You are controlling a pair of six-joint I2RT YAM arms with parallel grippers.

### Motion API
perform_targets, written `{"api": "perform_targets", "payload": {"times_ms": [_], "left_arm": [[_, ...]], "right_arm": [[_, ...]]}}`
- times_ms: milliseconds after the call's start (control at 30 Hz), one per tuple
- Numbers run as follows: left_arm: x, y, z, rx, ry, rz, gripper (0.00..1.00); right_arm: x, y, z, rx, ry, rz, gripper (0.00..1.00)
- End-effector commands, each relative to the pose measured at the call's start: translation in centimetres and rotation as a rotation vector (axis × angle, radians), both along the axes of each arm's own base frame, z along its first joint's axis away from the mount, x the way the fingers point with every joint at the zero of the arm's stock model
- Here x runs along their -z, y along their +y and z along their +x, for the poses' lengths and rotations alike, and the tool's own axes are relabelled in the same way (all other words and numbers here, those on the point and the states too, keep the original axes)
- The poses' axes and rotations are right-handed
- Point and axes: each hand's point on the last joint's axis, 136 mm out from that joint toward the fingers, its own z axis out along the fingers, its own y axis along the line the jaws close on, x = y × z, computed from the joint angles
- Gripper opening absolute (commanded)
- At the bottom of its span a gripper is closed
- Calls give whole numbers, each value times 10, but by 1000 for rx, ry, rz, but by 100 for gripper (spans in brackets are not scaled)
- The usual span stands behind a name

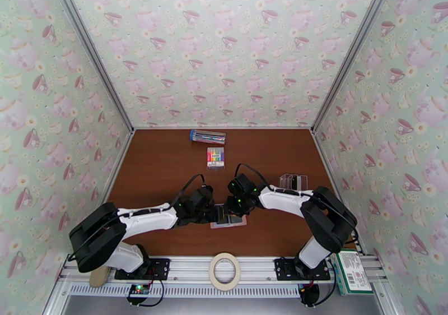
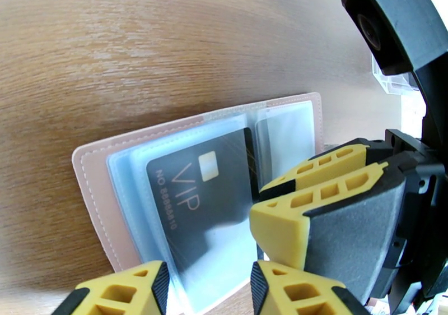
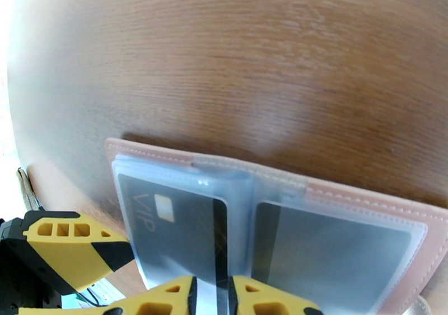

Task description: Put the credit cards into the card holder

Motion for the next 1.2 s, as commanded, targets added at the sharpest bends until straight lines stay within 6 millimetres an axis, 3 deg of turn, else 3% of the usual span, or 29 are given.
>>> {"api": "perform_targets", "payload": {"times_ms": [0, 300, 733, 933, 1167], "left_arm": [[-9, -16, 1, 33, -15, -45, 46], [-9, -17, 0, 35, -15, -45, 46], [-20, -5, 4, 7, -48, -28, 54], [-22, -3, 6, -3, -51, -35, 55], [-20, -4, 6, 0, -45, -35, 54]], "right_arm": [[-16, 27, 1, -46, -26, 105, 24], [-21, 33, -1, -62, -35, 114, 23], [-28, 17, 6, -56, -102, 23, 26], [-32, 21, 9, -51, -108, 41, 15], [-25, 22, 8, -56, -88, 36, 10]]}}
